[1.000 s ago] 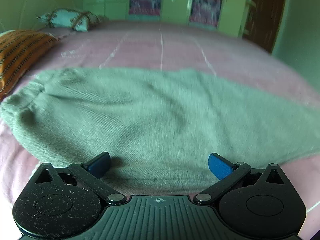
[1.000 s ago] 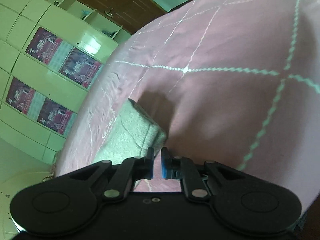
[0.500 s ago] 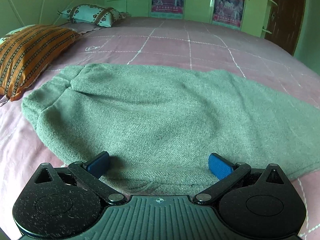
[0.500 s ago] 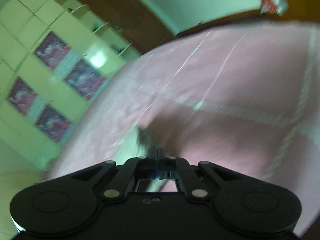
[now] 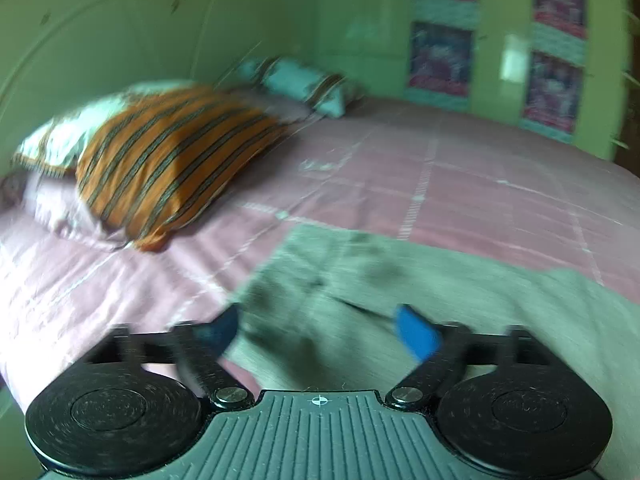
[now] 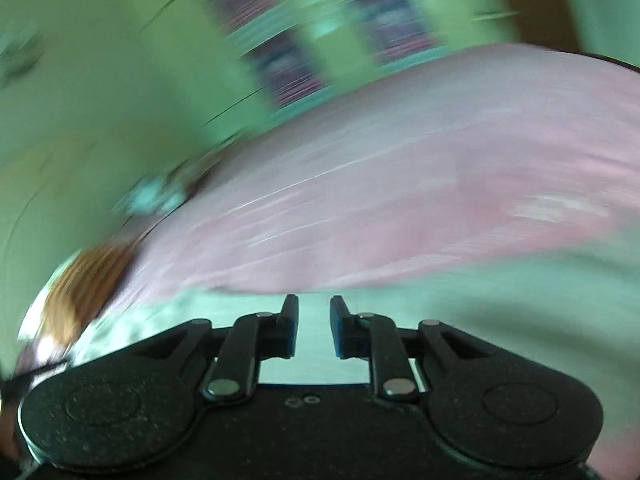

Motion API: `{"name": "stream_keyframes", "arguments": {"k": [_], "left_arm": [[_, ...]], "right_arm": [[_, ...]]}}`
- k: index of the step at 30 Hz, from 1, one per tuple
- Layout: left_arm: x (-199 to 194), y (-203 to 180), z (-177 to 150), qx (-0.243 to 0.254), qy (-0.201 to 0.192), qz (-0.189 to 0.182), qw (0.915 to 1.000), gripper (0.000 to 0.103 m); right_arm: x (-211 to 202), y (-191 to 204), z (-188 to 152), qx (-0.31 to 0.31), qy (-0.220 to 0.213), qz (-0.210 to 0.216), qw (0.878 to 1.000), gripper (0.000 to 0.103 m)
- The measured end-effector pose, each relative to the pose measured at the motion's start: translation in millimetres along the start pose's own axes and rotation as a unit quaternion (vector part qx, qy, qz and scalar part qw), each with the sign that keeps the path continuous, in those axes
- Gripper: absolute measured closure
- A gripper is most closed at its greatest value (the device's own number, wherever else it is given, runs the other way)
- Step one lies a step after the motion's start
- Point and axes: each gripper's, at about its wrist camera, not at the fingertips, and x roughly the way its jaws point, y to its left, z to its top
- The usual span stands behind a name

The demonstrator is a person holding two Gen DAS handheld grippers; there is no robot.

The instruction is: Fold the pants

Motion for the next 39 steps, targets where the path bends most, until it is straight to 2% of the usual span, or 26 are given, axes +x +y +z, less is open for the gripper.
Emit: {"name": "stream_keyframes", "arguments": {"k": [2, 4, 6, 8, 13, 16, 18, 19, 20, 21, 23, 25, 29, 32, 33, 35, 37, 39], "left_arm": [[22.2, 15.4, 7.9, -0.023, 0.018, -0.001, 0.9996, 0.033], [37.5, 22.5, 10.7, -0.022, 0.031, -0.003, 0.9993, 0.033], [48.4, 24.3, 7.7, -0.019, 0.047, -0.006, 0.9987, 0.038], [52.7, 28.3, 1.8, -0.032, 0.049, -0.011, 0.9982, 0.040], [55.8, 33.7, -3.7, -0.056, 0.039, -0.017, 0.9975, 0.045], [57.6, 34.9, -5.1, -0.062, 0.033, -0.020, 0.9973, 0.051], [57.8, 35.2, -5.9, -0.060, 0.030, -0.024, 0.9975, 0.054], [55.8, 36.0, -6.2, -0.062, 0.028, -0.027, 0.9973, 0.059], [54.6, 37.4, -6.3, -0.064, 0.024, -0.030, 0.9972, 0.064], [53.4, 38.7, -6.8, -0.068, 0.020, -0.034, 0.9969, 0.067], [50.5, 40.7, -6.1, -0.072, 0.013, -0.036, 0.9967, 0.085], [46.4, 43.3, 0.0, -0.064, 0.001, -0.029, 0.9975, 0.086], [51.3, 48.8, 4.1, -0.036, 0.015, -0.027, 0.9989, 0.085], [55.5, 55.3, -5.0, -0.061, 0.022, -0.033, 0.9973, 0.082], [52.6, 55.0, -4.7, -0.062, 0.018, -0.032, 0.9974, 0.079], [43.1, 57.0, -2.3, -0.069, 0.009, -0.034, 0.9970, 0.069], [28.8, 59.8, -0.3, -0.072, -0.008, -0.020, 0.9972, 0.067], [17.1, 61.3, 1.9, -0.076, -0.024, -0.022, 0.9965, 0.067]], "right_arm": [[56.8, 40.4, 14.5, -0.047, 0.032, 0.025, 0.998, 0.087], [102.9, 67.3, 25.5, -0.067, 0.058, 0.036, 0.995, 0.087], [144.5, 90.8, 29.1, -0.089, 0.076, 0.036, 0.992, 0.087], [173.5, 101.2, 30.0, -0.101, 0.088, 0.035, 0.990, 0.087], [216.4, 104.7, 31.7, -0.113, 0.106, 0.038, 0.987, 0.087], [229.5, 107.9, 29.4, -0.120, 0.111, 0.038, 0.986, 0.082], [241.1, 115.0, 25.8, -0.133, 0.118, 0.036, 0.983, 0.071], [245.5, 118.8, 23.4, -0.144, 0.124, 0.038, 0.981, 0.070], [249.1, 123.7, 20.5, -0.157, 0.130, 0.041, 0.978, 0.077], [250.4, 128.6, 17.7, -0.169, 0.133, 0.047, 0.975, 0.100], [251.6, 139.8, 14.0, -0.192, 0.128, 0.033, 0.972, 0.101], [249.8, 147.1, 16.1, -0.196, 0.115, 0.030, 0.973, 0.102], [255.1, 152.9, 23.9, -0.179, 0.103, 0.035, 0.978, 0.103], [275.6, 149.2, 9.5, -0.182, 0.137, 0.010, 0.974, 0.103], [273.0, 147.7, 8.9, -0.178, 0.130, 0.012, 0.975, 0.103], [257.8, 146.5, 15.2, -0.164, 0.108, 0.014, 0.980, 0.102], [231.2, 143.1, 23.9, -0.155, 0.077, 0.039, 0.984, 0.102], [209.4, 139.7, 27.9, -0.173, 0.055, 0.035, 0.983, 0.094]]}}
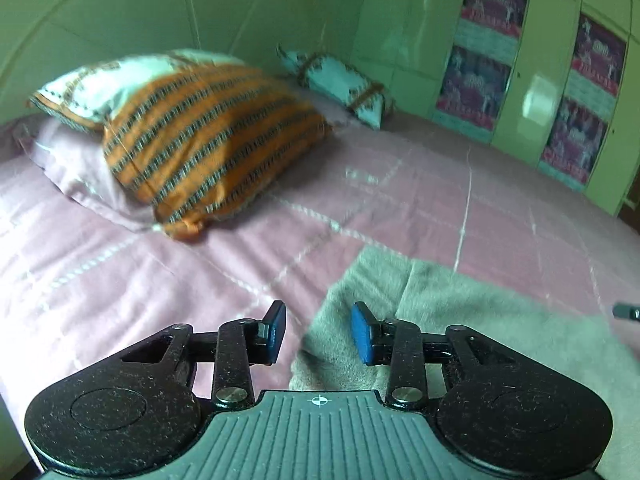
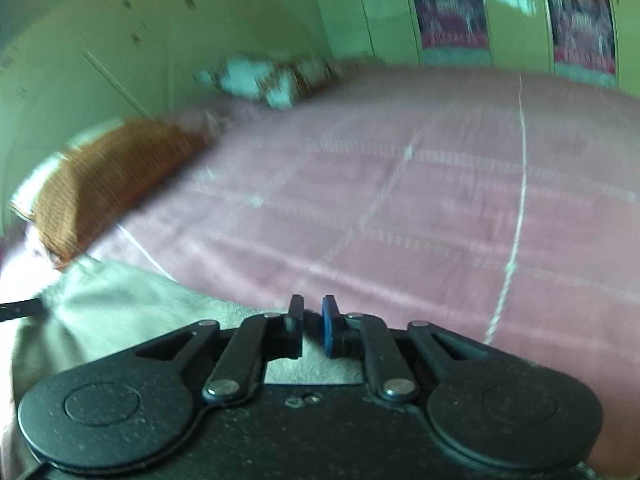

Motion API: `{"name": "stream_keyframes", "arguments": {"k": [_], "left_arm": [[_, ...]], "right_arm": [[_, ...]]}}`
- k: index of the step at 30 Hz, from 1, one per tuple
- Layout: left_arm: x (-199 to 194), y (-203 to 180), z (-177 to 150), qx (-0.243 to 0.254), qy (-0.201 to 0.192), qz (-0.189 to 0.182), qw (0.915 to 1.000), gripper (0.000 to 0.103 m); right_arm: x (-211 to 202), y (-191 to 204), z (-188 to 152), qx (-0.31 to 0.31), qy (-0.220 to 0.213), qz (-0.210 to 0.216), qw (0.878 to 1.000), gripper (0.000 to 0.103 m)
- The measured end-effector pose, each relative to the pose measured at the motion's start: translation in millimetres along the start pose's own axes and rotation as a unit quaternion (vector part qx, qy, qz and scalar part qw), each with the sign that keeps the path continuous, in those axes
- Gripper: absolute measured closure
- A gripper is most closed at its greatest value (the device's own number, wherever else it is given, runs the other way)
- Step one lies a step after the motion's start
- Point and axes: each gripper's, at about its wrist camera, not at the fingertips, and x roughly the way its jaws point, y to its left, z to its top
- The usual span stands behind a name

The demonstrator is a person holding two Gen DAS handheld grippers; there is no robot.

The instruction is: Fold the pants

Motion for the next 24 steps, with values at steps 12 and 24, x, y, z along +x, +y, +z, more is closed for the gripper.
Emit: {"name": "stream_keyframes", "arguments": {"k": [12, 24], "left_arm": [[70.8, -32.2, 12.9, 0.054, 0.064, -0.024, 0.9962, 0.058], [8.0, -38.4, 8.9, 0.076, -0.021, 0.017, 0.9968, 0.081]], "right_arm": [[43.1, 4.4, -11.0, -0.045, 0.064, 0.013, 0.997, 0.103], [-23.8, 22.8, -19.4, -0.073, 0.007, -0.008, 0.997, 0.080]]}}
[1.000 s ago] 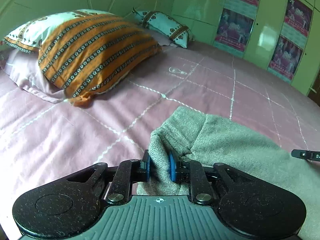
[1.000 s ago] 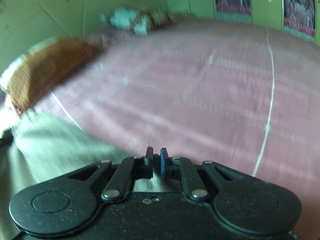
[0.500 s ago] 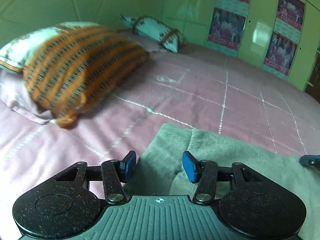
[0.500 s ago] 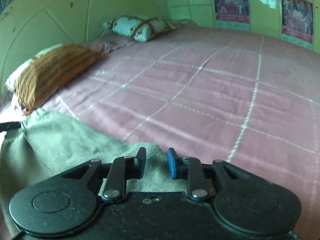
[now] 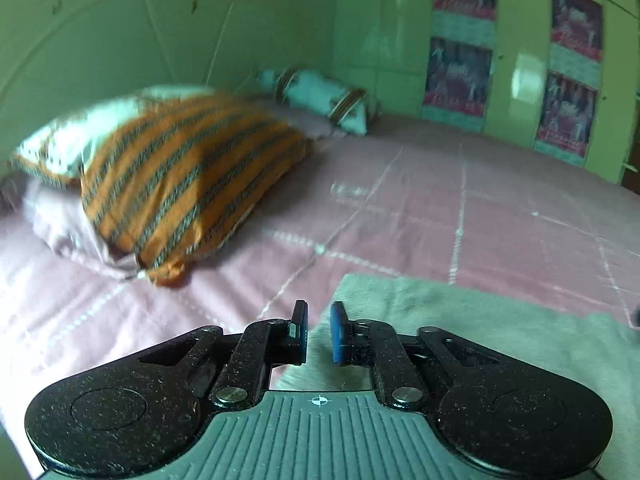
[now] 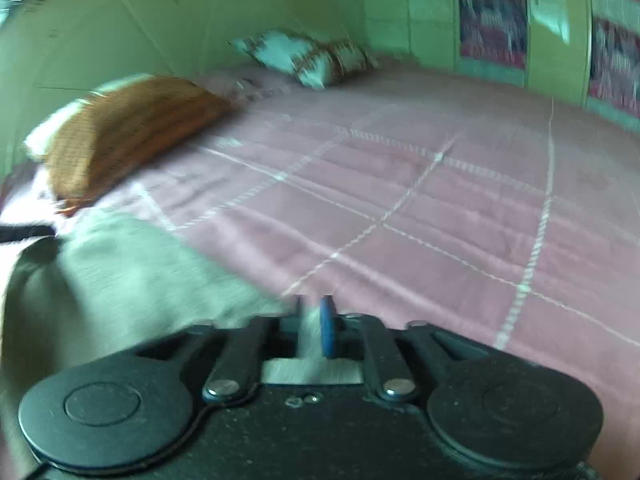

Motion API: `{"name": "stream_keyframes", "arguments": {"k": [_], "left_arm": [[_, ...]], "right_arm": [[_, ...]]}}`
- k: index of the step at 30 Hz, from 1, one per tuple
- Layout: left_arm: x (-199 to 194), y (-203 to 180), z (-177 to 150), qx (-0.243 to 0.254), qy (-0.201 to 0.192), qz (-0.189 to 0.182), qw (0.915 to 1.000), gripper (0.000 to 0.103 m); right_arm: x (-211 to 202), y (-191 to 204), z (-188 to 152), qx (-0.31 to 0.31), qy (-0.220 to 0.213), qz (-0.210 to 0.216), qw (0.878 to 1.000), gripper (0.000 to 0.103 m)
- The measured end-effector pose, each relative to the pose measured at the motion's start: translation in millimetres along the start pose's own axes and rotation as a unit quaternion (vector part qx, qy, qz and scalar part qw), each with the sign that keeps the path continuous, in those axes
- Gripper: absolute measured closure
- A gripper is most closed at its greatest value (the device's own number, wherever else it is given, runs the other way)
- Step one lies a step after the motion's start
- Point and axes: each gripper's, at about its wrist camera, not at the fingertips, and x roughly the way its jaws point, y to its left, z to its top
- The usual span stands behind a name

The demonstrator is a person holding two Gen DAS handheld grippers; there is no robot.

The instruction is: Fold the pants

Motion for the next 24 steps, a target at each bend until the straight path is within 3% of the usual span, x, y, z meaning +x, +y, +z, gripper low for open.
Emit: {"name": "stream_keyframes", "arguments": {"k": [2, 5, 6, 8, 9, 10, 11, 12, 14, 16, 18, 20, 24], "left_arm": [[-14.0, -13.6, -6.7, 0.004, -0.010, -0.021, 0.9997, 0.031], [-30.2, -45.6, -24.4, 0.049, -0.020, -0.058, 0.9969, 0.027], [-28.7, -57.3, -30.8, 0.069, -0.002, -0.065, 0.9955, 0.027], [-19.1, -74.3, -46.2, 0.098, 0.045, -0.071, 0.9917, 0.027], [-12.8, -78.8, -53.7, 0.107, 0.071, -0.066, 0.9894, 0.027], [-14.0, -82.0, -59.6, 0.116, 0.072, -0.062, 0.9887, 0.026], [-16.6, -82.9, -63.0, 0.121, 0.065, -0.063, 0.9885, 0.019], [-17.9, -82.8, -65.9, 0.121, 0.064, -0.066, 0.9884, 0.015], [-14.8, -83.3, -68.2, 0.118, 0.076, -0.077, 0.9871, 0.002], [-11.3, -87.0, -70.2, 0.117, 0.083, -0.085, 0.9860, 0.000], [-10.6, -90.0, -70.9, 0.115, 0.081, -0.083, 0.9866, 0.000], [-11.2, -90.1, -72.7, 0.108, 0.081, -0.081, 0.9875, 0.000], [-10.7, -90.2, -75.1, 0.106, 0.082, -0.078, 0.9879, 0.000]], "right_arm": [[-45.1, -15.3, -26.6, 0.040, -0.024, -0.027, 0.999, 0.081], [-107.7, -48.1, -79.6, 0.090, -0.042, -0.068, 0.993, 0.082], [-119.1, -58.6, -94.8, 0.099, -0.027, -0.081, 0.991, 0.084], [-125.1, -95.5, -127.3, 0.127, 0.061, -0.120, 0.983, 0.093], [-138.0, -113.4, -137.3, 0.150, 0.047, -0.118, 0.981, 0.103], [-157.6, -132.3, -143.8, 0.188, 0.034, -0.148, 0.970, 0.103], [-181.5, -148.1, -148.2, 0.217, 0.023, -0.197, 0.956, 0.103], [-209.8, -160.9, -154.2, 0.242, -0.002, -0.237, 0.941, 0.093], [-265.0, -182.4, -175.1, 0.309, -0.077, -0.245, 0.916, 0.088], [-320.4, -205.2, -208.4, 0.390, -0.140, -0.253, 0.874, 0.089], [-369.0, -222.6, -249.3, 0.468, -0.193, -0.270, 0.819, 0.098], [-398.1, -233.1, -283.9, 0.531, -0.210, -0.267, 0.776, 0.102], [-408.9, -236.2, -310.7, 0.579, -0.226, -0.216, 0.753, 0.099]]}}
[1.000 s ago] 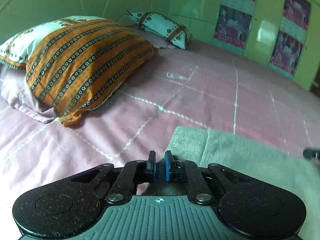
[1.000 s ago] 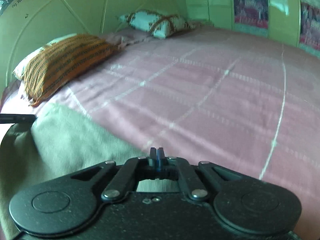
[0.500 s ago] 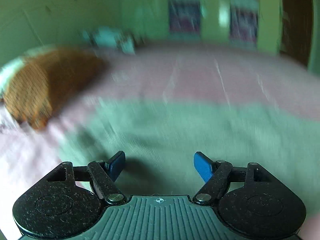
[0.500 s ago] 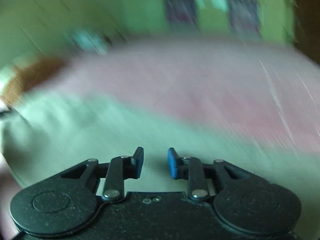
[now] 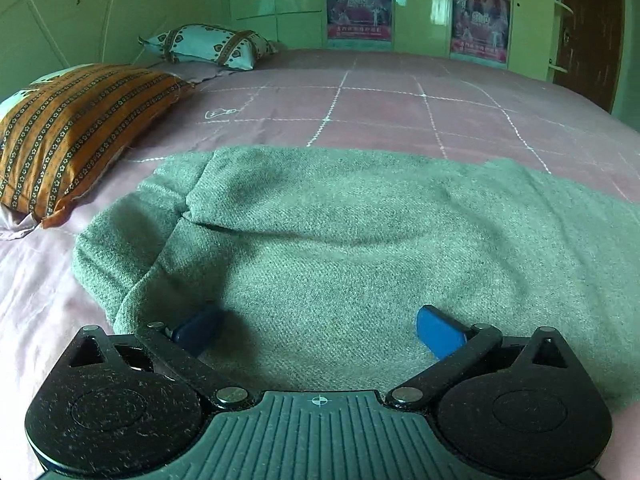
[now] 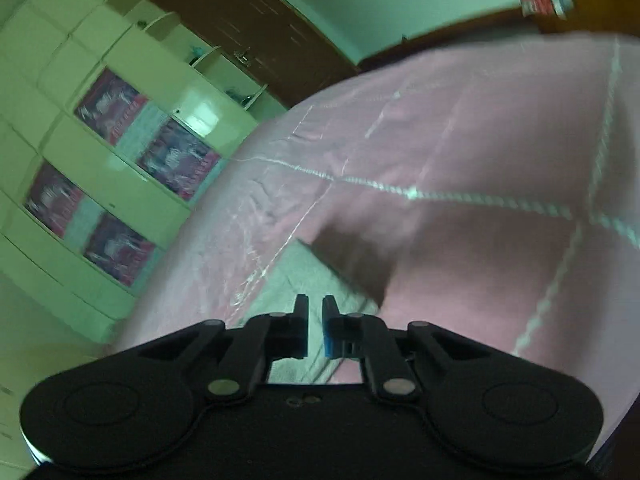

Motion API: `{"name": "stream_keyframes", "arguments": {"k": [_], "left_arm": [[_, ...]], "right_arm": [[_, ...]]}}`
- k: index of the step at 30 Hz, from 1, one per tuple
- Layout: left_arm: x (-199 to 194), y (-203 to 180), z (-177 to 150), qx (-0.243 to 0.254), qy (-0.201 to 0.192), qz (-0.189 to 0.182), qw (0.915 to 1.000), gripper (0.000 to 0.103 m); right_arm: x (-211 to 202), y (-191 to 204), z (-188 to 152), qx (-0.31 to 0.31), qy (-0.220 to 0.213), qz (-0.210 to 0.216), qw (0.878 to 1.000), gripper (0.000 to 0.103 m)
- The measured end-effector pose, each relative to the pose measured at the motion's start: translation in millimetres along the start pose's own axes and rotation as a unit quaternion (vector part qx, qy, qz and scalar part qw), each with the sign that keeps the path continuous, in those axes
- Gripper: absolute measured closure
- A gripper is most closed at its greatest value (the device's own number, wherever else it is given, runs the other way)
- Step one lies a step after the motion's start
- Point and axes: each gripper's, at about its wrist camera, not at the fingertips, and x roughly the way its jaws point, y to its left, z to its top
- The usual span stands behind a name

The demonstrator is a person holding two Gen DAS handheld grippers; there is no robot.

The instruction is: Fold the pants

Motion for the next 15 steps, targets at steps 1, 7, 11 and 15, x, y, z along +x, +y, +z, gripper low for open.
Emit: {"name": "stream_keyframes", "arguments": {"k": [1, 7, 11, 15], "left_arm": [[0.5, -0.1, 0.2, 0.000, 0.001, 0.000, 1.0000, 0.000], [-0.7, 0.1, -0.1, -0.006, 0.005, 0.000, 1.0000, 0.000], [-1.0, 0.5, -0.4, -0.006, 0.005, -0.002, 1.0000, 0.000], [-0.3, 1.0, 0.0, -0.007, 0.005, -0.003, 1.0000, 0.000]], "right_arm": [[3.6, -2.7, -0.7, 0.010, 0.005, 0.002, 1.000, 0.097], [32.1, -6.7, -9.3, 0.037, 0.030, 0.005, 0.999, 0.093], [31.0, -0.3, -9.3, 0.007, 0.031, -0.020, 0.999, 0.102], [24.1, 8.5, -8.5, -0.007, 0.041, -0.023, 0.999, 0.081]]}}
